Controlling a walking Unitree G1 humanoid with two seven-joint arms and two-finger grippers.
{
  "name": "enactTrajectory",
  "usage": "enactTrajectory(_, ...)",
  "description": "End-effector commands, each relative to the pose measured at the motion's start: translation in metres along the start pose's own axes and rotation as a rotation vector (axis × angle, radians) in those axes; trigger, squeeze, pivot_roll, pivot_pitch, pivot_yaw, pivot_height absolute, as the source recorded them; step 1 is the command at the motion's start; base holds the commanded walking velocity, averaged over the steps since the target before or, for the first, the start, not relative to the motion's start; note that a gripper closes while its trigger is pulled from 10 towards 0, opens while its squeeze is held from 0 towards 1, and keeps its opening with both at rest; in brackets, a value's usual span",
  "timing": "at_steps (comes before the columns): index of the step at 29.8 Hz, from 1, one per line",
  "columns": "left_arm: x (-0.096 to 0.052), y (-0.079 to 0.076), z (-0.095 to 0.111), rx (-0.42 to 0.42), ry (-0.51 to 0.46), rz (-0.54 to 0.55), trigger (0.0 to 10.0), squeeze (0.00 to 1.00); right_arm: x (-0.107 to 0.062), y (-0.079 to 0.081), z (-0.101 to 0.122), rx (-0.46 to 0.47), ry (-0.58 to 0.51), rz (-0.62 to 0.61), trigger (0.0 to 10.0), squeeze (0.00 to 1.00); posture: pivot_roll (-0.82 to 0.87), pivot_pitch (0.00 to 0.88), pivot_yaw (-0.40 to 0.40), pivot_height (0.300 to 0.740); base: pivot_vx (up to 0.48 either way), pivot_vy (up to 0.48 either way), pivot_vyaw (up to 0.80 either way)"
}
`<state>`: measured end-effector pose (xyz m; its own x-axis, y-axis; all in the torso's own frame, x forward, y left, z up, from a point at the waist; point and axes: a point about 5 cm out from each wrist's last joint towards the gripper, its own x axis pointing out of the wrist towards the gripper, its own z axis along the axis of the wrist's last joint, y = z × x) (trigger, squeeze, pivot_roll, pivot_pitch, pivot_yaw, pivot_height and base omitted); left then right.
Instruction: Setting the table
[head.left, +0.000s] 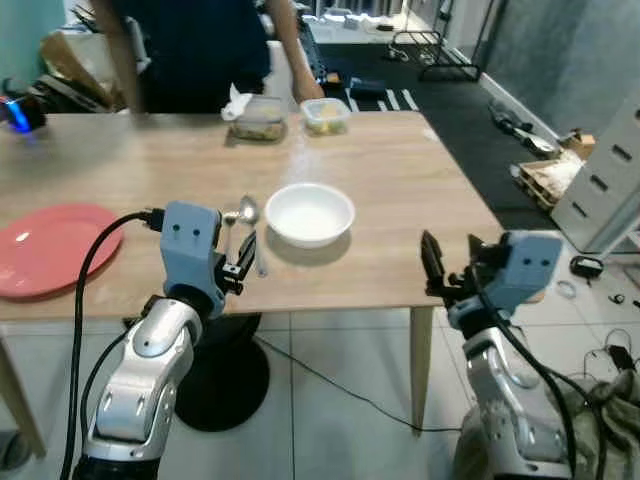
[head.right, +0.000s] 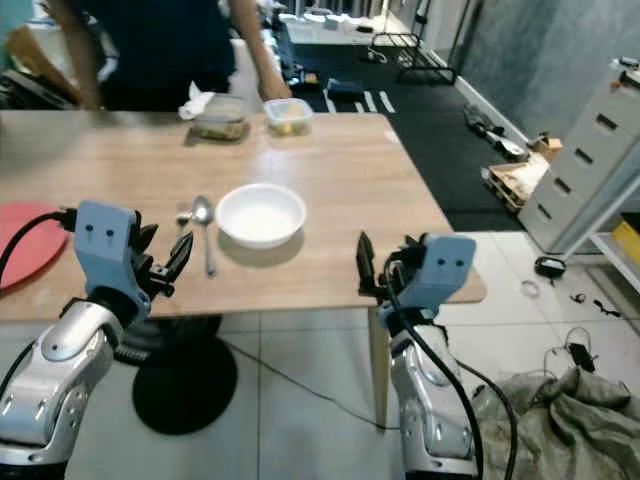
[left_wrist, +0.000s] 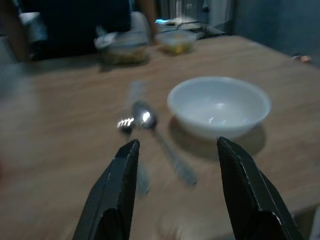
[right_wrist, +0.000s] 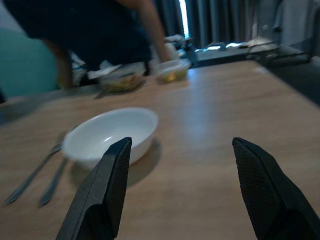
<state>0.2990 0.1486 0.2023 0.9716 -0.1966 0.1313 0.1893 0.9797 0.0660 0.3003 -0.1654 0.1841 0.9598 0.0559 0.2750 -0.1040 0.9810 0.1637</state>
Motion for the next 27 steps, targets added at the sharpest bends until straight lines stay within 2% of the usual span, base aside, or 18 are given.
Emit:
enactTrajectory(1,-0.0008,-0.0001,-0.0032,-0.006,0.009,0.002,10.0,0.0,-0.0016,-0.0039,-0.0016,-0.005,0.007,-0.015,10.0,0.0,0.03,0.0,0.076,0.74,-0.364,0.0,0.0)
enactTrajectory(15,-0.0004,-0.0008,-0.0033,-0.006,0.009,-0.003,10.0,0.0,-0.0027,-0.0046,-0.0031,-0.006,0.015,-0.017,10.0,0.0,0.03,0.0,0.079,0.74,-0.331,0.0,0.0)
enactTrajectory(27,0.0003,-0.0016,-0.0035,-0.012,0.007,-0.008,10.0,0.0,-0.003,-0.0051,-0.0039,0.002,0.022,-0.019,10.0,0.0,0.02,0.0,0.081,0.74,0.0,0.0,-0.8)
